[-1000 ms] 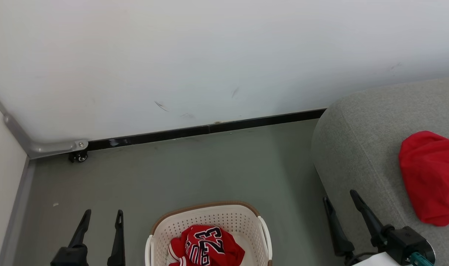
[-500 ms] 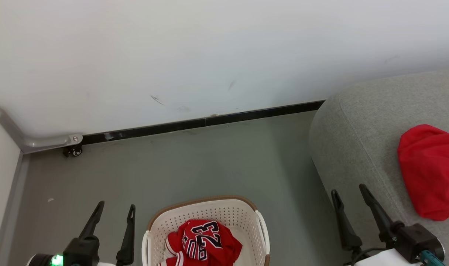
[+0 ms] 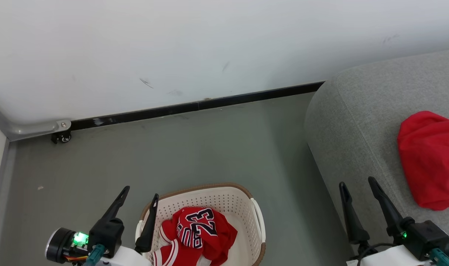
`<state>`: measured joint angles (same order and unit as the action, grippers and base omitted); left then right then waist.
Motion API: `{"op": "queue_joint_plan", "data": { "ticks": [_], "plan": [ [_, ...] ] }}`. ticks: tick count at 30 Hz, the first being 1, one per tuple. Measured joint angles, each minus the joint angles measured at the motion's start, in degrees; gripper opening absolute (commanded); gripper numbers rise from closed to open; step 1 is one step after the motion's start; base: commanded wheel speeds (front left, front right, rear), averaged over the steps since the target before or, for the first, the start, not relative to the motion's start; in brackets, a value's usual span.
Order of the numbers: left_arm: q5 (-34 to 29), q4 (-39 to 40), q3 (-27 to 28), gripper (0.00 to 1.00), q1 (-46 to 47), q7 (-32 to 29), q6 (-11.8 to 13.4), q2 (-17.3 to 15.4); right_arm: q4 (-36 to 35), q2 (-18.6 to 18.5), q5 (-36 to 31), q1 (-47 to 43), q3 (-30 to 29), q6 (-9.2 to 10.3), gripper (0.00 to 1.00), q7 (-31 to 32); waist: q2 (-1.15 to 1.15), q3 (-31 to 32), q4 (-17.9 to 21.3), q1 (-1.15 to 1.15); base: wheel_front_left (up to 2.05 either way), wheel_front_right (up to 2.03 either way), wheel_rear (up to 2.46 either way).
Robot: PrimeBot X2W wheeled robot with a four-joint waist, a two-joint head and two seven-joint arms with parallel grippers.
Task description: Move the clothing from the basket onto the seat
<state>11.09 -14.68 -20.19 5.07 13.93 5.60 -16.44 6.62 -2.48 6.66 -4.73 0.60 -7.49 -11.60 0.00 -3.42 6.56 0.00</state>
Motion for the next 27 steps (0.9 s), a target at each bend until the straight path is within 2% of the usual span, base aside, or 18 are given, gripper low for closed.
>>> {"op": "queue_joint_plan", "data": {
  "ticks": [18, 27],
  "plan": [
    [-3.4, -7.7, -5.4, 1.00, 9.5, -1.3, -4.2, 2.0, -4.5, 0.1, -0.2, 1.3, -1.7, 0.00, 1.00, -0.3, 0.00, -8.2, 2.4, 0.00, 0.00, 0.00, 0.00],
    [-4.8, -12.8, -5.8, 1.00, 13.5, -1.3, -4.7, 1.9, -6.7, 0.1, -0.1, 5.5, -1.7, 0.00, 1.00, -0.9, 0.00, -13.4, 4.1, 0.00, 0.00, 0.00, 0.00]
  ]
}}
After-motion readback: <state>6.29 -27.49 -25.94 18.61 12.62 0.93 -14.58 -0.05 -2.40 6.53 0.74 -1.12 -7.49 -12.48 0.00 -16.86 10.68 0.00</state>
